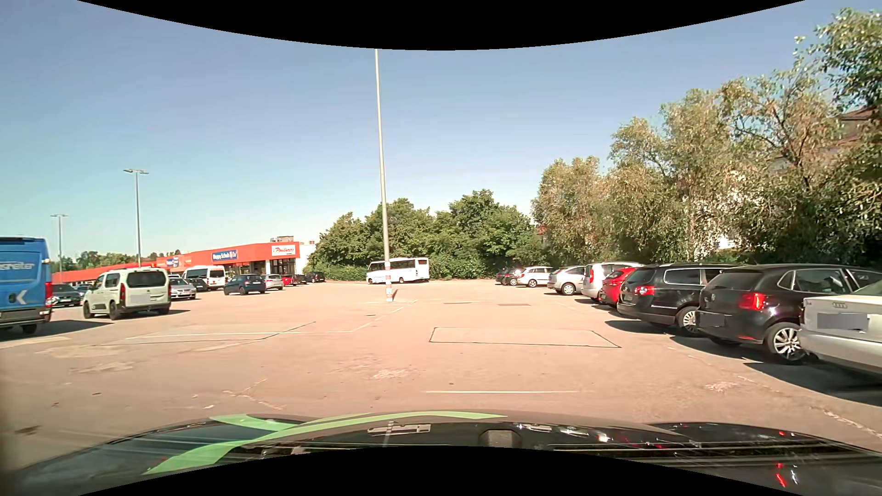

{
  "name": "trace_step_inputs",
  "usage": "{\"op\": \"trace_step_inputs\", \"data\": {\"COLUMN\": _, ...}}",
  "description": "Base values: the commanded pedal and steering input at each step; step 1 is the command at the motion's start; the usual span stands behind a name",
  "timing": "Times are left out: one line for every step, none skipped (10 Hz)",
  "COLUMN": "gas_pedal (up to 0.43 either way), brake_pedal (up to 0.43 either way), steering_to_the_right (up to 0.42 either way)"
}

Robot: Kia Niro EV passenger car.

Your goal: Follow the waypoints while adhering to traffic rules and regulations

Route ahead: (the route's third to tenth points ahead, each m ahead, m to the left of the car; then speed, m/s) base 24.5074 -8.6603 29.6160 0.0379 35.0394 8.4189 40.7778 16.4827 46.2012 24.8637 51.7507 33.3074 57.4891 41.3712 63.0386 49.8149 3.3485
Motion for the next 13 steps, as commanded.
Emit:
{"op": "trace_step_inputs", "data": {"gas_pedal": 0.008, "brake_pedal": 0.000, "steering_to_the_right": 0.214}}
{"op": "trace_step_inputs", "data": {"gas_pedal": 0.008, "brake_pedal": 0.000, "steering_to_the_right": 0.191}}
{"op": "trace_step_inputs", "data": {"gas_pedal": 0.008, "brake_pedal": 0.000, "steering_to_the_right": 0.172}}
{"op": "trace_step_inputs", "data": {"gas_pedal": 0.008, "brake_pedal": 0.000, "steering_to_the_right": 0.158}}
{"op": "trace_step_inputs", "data": {"gas_pedal": 0.008, "brake_pedal": 0.000, "steering_to_the_right": 0.138}}
{"op": "trace_step_inputs", "data": {"gas_pedal": 0.008, "brake_pedal": 0.000, "steering_to_the_right": 0.115}}
{"op": "trace_step_inputs", "data": {"gas_pedal": 0.008, "brake_pedal": 0.000, "steering_to_the_right": 0.088}}
{"op": "trace_step_inputs", "data": {"gas_pedal": 0.008, "brake_pedal": 0.000, "steering_to_the_right": 0.068}}
{"op": "trace_step_inputs", "data": {"gas_pedal": 0.008, "brake_pedal": 0.000, "steering_to_the_right": 0.051}}
{"op": "trace_step_inputs", "data": {"gas_pedal": 0.008, "brake_pedal": 0.000, "steering_to_the_right": 0.041}}
{"op": "trace_step_inputs", "data": {"gas_pedal": 0.008, "brake_pedal": 0.000, "steering_to_the_right": 0.037}}
{"op": "trace_step_inputs", "data": {"gas_pedal": 0.008, "brake_pedal": 0.000, "steering_to_the_right": 0.030}}
{"op": "trace_step_inputs", "data": {"gas_pedal": 0.020, "brake_pedal": 0.000, "steering_to_the_right": 0.018}}
